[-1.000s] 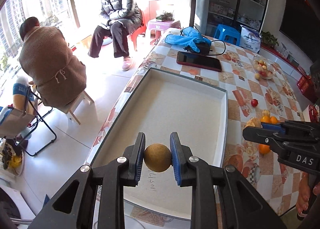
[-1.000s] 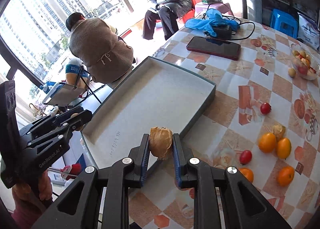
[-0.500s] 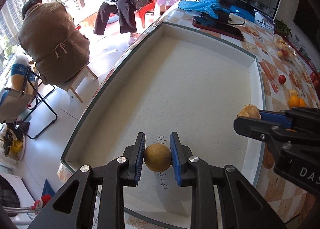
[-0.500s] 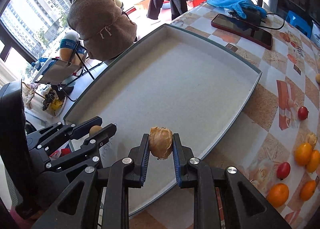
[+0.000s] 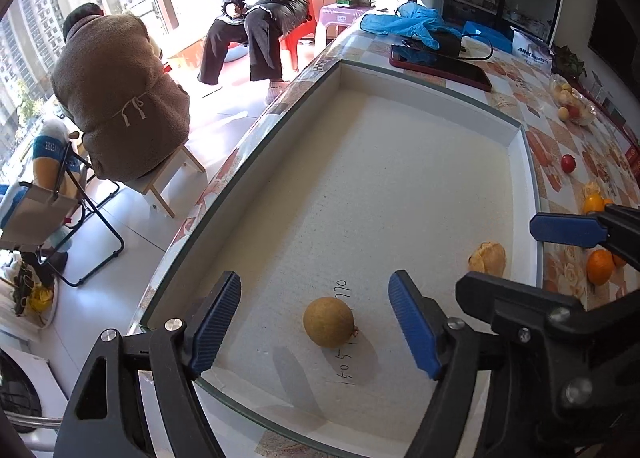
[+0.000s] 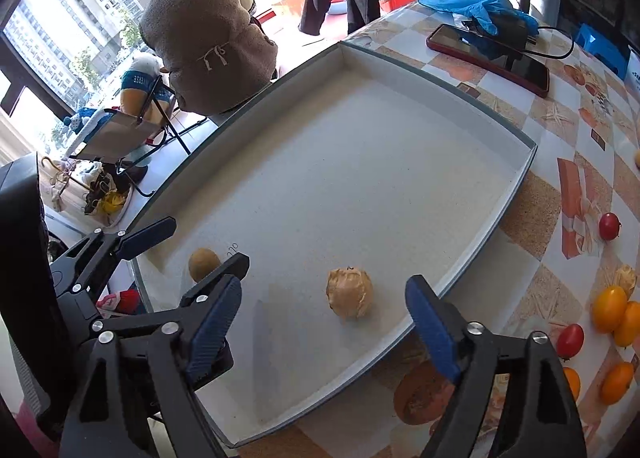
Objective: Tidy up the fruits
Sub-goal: 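Open both tools to release the two fruits onto the tray floor, then move both tools back over the fruits on the table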
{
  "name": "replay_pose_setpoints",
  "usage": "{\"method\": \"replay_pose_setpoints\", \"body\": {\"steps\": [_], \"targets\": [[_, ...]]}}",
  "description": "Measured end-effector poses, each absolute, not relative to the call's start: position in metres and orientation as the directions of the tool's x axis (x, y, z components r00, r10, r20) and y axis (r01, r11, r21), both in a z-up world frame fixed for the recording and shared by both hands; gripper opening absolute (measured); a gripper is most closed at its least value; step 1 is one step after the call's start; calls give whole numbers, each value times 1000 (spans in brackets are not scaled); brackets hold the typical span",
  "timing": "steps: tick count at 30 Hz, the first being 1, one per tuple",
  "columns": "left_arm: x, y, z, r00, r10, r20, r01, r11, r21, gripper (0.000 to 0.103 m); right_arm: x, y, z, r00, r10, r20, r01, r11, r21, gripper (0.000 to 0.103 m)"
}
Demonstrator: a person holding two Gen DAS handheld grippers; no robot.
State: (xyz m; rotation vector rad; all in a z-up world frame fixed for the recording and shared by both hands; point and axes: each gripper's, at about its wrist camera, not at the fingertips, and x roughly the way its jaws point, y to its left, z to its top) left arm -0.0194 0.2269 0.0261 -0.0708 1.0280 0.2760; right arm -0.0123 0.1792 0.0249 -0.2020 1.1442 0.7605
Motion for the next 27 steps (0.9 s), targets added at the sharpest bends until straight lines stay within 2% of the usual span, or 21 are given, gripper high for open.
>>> {"method": "replay_pose_setpoints", "body": {"steps": [6, 8, 14, 18, 27], "targets": [[-17, 216, 37, 490, 194, -850, -238, 968, 84, 81, -14, 163, 48, 307, 429, -849, -637, 756, 152, 91], [-16, 211, 40, 490, 169, -855, -223, 973, 64, 81, -9, 151, 54, 338, 430, -837, -610, 778, 153, 103], [-11, 184, 54, 512, 139, -848, -177, 983, 55, 81, 7, 103, 63, 392, 394, -831, -519, 841, 154, 103], [-4, 166, 60, 517, 110, -849, -143, 989, 40, 81, 17, 64, 54, 373, 380, -846, -440, 876, 199, 103], [14, 121, 66, 520, 53, -852, -65, 998, 22, 81, 34, -44, 33, 394, 277, -876, -222, 954, 202, 103]]}}
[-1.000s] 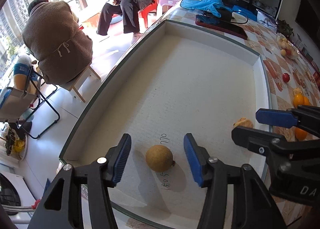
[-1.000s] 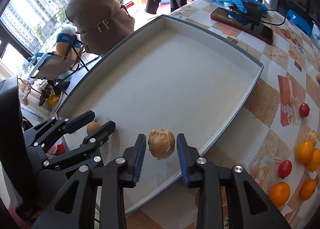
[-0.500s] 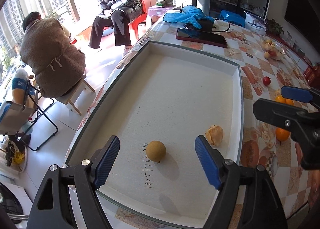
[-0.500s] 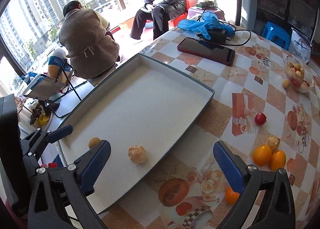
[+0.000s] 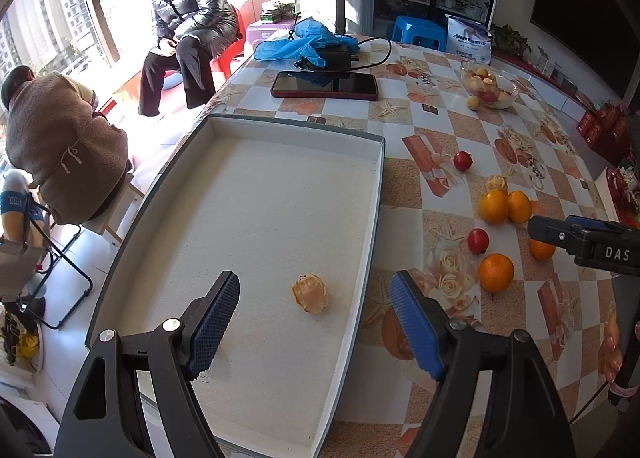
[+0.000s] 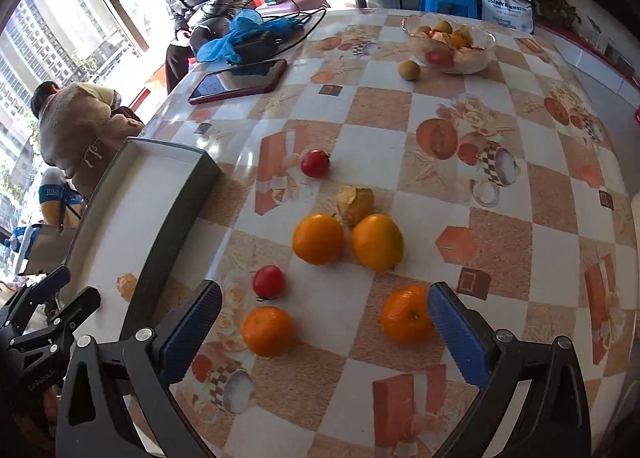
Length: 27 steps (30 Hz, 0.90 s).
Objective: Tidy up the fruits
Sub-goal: 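Move both tools back over the fruits on the table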
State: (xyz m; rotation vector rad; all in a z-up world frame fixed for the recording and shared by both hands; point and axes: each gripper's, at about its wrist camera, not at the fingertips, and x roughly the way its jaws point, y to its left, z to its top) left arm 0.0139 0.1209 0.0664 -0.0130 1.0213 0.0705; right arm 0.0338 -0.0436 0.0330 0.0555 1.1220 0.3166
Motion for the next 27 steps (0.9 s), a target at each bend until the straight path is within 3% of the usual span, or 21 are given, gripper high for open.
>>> {"method": "replay_pose_setpoints", "body": {"steps": [6, 14, 21, 27], "targets": [[28, 74, 54, 493, 1, -870, 18, 1000, 11, 81, 32, -102, 5, 376, 182, -909, -115, 982, 149, 103], [33, 13, 22, 441, -50, -896, 107, 994, -3, 81, 5, -132, -20, 402, 51, -914, -121, 993, 2, 103], [42, 2, 7, 416, -91, -905, 55, 996, -75, 81, -9, -135, -19, 459, 68, -886, -150, 989, -2, 103], [46, -6, 7, 423, -74, -903, 36, 997, -65, 81, -7, -133, -19, 469, 73, -880, -156, 988, -2, 103]]}}
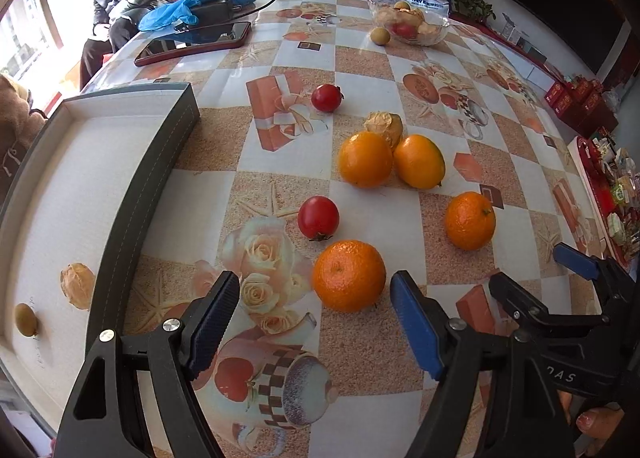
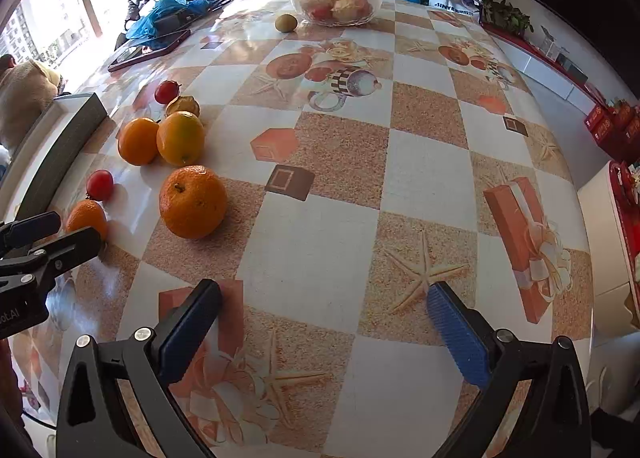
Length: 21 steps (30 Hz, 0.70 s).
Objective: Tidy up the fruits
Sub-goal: 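Move both tools back over the fruits on the table, then grasp a large orange with the left tool while the right tool grasps another orange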
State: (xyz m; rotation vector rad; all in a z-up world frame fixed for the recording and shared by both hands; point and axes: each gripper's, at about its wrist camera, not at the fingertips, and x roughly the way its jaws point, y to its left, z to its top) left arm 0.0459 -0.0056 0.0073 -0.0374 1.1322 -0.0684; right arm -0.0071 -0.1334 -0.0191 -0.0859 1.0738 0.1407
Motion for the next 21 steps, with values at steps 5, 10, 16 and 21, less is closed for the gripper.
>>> {"method": "replay_pose_setpoints", "body": {"steps": [5, 10, 16, 21], "targets": [[52, -8, 0, 438, -28, -899, 7, 1000, -27, 71, -8, -134, -19, 467, 72, -881, -155, 988, -1, 103], [51, -5, 2, 454, -16, -891, 18, 1000, -9, 38, 0, -123, -19, 461, 78, -884, -164, 986, 2, 103], [38, 12, 2, 475, -4, -880, 14, 1000, 3, 39, 12, -91, -19, 469, 106, -877, -224, 974, -2, 103], [37, 14, 1, 495, -6, -869, 16, 1000, 2, 39, 18, -69, -17, 486, 129, -864, -260, 966, -2, 88]]}}
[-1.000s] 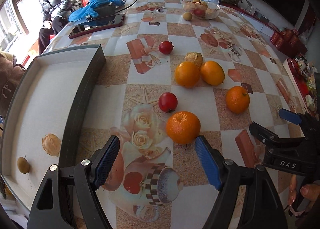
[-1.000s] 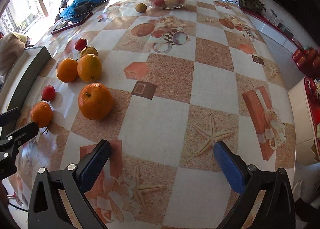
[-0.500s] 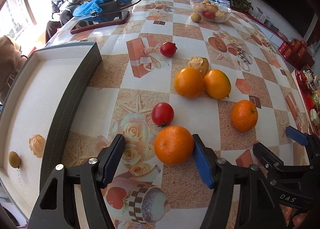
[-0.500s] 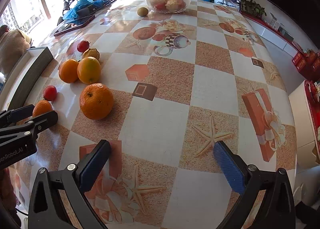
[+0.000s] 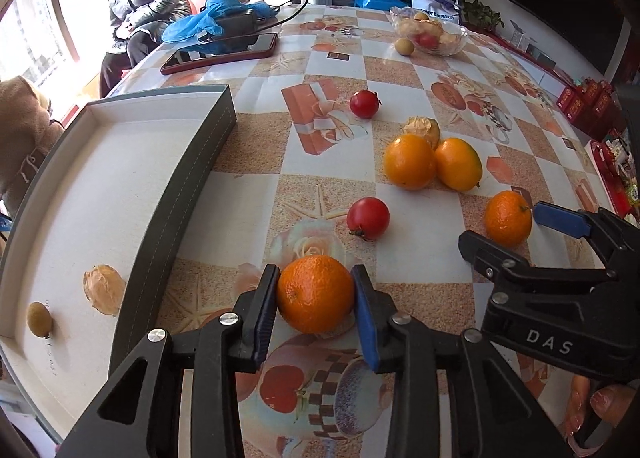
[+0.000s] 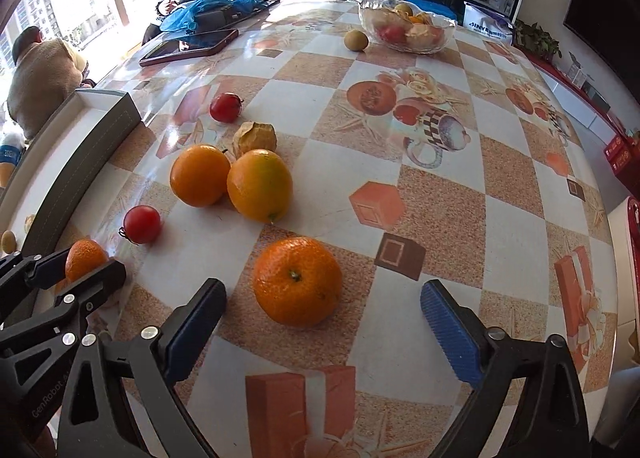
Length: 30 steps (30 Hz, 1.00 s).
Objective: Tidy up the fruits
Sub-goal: 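Grasp a large orange with the left tool while the right tool grasps another orange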
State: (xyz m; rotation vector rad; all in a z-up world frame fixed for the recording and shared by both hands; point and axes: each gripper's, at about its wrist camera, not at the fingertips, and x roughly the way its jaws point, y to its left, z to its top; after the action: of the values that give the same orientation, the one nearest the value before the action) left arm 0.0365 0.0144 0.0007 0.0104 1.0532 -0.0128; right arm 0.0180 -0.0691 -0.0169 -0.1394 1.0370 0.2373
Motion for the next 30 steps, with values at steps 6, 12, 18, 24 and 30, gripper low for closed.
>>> {"method": "replay_pose_setpoints", "body": {"steps": [6, 12, 18, 24, 30], "targets": [[30, 19, 1, 496, -32, -868, 23, 999, -23, 38, 14, -65, -10, 490, 161, -857, -280, 960, 20, 39], [6, 22, -1, 543, -28, -840, 29, 999, -14, 38, -16, -84, -11, 515, 174, -839, -282, 959, 26, 39], [-9, 16, -1, 552, -11, -834, 31, 999, 7, 38, -50, -98, -12, 544, 169, -822, -270, 963, 19, 39], [-13, 13, -1, 554, -6, -832, 23, 1000, 8, 38, -63, -98, -16, 604, 151, -782, -245, 970, -2, 39], [-14, 12, -1, 552, -2, -834, 18, 1000, 9, 39, -65, -98, -16, 612, 147, -777, -241, 971, -6, 39]]}}
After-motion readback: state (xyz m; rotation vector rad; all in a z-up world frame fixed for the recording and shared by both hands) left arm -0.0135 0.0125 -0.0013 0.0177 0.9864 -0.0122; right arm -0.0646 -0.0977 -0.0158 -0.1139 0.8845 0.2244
